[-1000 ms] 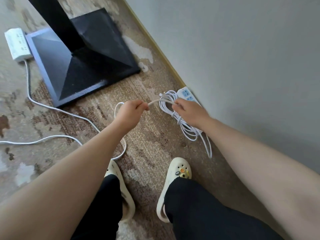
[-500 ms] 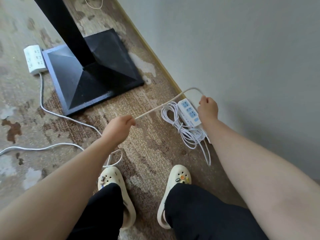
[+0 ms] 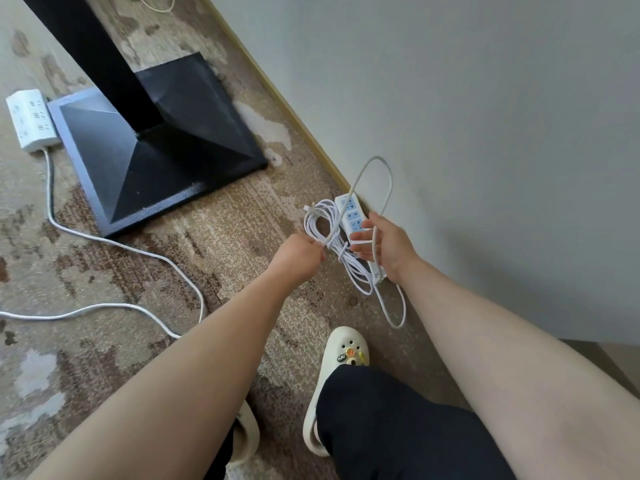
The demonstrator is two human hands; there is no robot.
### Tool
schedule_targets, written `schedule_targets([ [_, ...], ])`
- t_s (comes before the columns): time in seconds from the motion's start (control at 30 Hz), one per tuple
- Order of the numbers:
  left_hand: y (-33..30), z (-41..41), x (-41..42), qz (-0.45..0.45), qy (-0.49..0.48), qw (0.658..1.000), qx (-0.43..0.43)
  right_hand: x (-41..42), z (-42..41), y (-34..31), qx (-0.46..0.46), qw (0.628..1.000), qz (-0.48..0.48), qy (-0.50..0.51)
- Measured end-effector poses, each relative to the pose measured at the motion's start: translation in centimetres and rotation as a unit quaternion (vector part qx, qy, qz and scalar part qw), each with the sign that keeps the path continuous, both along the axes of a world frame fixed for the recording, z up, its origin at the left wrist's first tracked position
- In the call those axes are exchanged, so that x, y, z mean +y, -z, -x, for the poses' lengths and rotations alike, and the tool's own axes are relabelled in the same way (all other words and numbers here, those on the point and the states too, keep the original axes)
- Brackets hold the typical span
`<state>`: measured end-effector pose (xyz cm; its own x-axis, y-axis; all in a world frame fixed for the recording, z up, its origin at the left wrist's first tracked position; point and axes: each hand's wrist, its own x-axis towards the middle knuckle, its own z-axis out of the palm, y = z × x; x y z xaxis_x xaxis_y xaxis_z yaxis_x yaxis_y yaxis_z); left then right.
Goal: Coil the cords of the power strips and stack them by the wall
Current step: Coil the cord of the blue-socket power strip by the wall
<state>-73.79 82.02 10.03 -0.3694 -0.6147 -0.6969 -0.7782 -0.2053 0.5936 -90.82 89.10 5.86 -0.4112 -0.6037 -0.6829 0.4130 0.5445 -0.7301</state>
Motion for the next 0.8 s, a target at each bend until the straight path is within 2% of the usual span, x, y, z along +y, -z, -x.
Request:
schedule_targets([
  [0.13, 0.9, 1.3, 0.7, 0.001, 0.041, 0.999, -0.011, -0.1, -0.6, -0.2, -0.01, 0.999, 0.039, -0.015],
  [0.27, 1.1, 2.9, 0.7, 0.012, 0.057, 0.998, 0.016, 0.1, -0.6, -0.2, 0.03, 0.998, 0.031, -0.041],
  [0.4, 1.4, 2.7, 1.2, -0.006, 0.125, 0.991, 0.042, -0.1, -0.8, -0.2, 0.038, 0.999, 0.034, 0.004],
  [0.5, 2.4, 0.3, 2.2, -0.008, 0.178, 0.984, 0.03, -0.4, -0.3, -0.2, 0.106, 0.994, 0.014, 0.012],
  [0.63, 4.0, -3.5, 2.5, -0.017, 0.166, 0.985, 0.048, -0.5, 0.5, 0.1, 0.148, 0.989, 0.015, 0.009],
  [0.8, 5.2, -7.4, 1.8, -0.038, 0.16, 0.985, 0.052, -0.3, 2.5, 0.1, 0.314, 0.949, -0.019, -0.024],
])
